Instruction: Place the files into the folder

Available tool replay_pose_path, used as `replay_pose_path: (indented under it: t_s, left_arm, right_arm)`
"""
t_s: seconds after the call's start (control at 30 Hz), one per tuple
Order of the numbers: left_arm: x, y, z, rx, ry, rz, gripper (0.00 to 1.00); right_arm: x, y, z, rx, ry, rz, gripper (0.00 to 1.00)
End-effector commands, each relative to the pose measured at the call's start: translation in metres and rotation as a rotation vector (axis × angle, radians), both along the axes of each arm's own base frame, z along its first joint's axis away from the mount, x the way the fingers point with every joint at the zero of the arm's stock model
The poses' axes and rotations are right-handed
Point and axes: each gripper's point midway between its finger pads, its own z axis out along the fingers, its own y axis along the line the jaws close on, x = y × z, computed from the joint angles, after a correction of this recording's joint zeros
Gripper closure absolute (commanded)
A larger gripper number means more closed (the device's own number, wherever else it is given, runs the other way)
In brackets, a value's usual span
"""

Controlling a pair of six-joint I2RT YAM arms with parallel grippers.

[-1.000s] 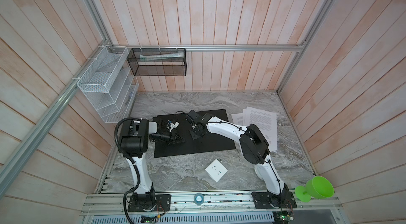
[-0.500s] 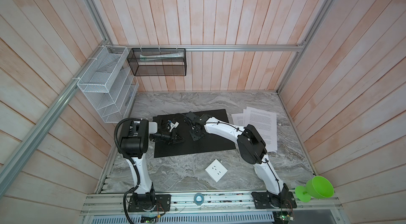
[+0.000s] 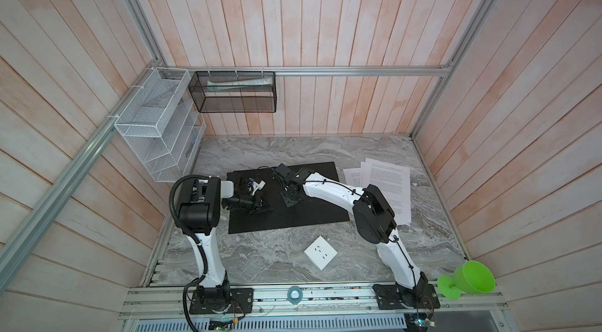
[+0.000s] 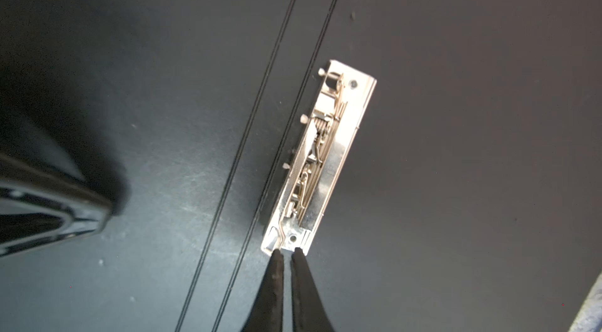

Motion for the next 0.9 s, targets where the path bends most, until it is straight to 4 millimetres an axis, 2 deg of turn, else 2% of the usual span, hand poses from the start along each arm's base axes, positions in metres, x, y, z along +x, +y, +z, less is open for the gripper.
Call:
replay_pose_path:
  t_s: [0.0, 0.4, 0.87]
  left_arm:
    - [0.002, 0.004, -0.013, 0.071, -0.052, -0.010, 1.00]
    - [0.004, 0.005, -0.014, 0.087, -0.046, -0.002, 1.00]
    - [0.005, 0.006, -0.014, 0.095, -0.039, 0.005, 1.00]
  right_arm:
    - [0.003, 0.005, 0.011, 0.028, -0.003, -0.001, 0.90]
    - [-0.003, 0.003, -0.012, 0.003, 0.040, 0.011, 0.91]
    - [-0.008, -0.010, -0.041, -0.038, 0.091, -0.004, 0.92]
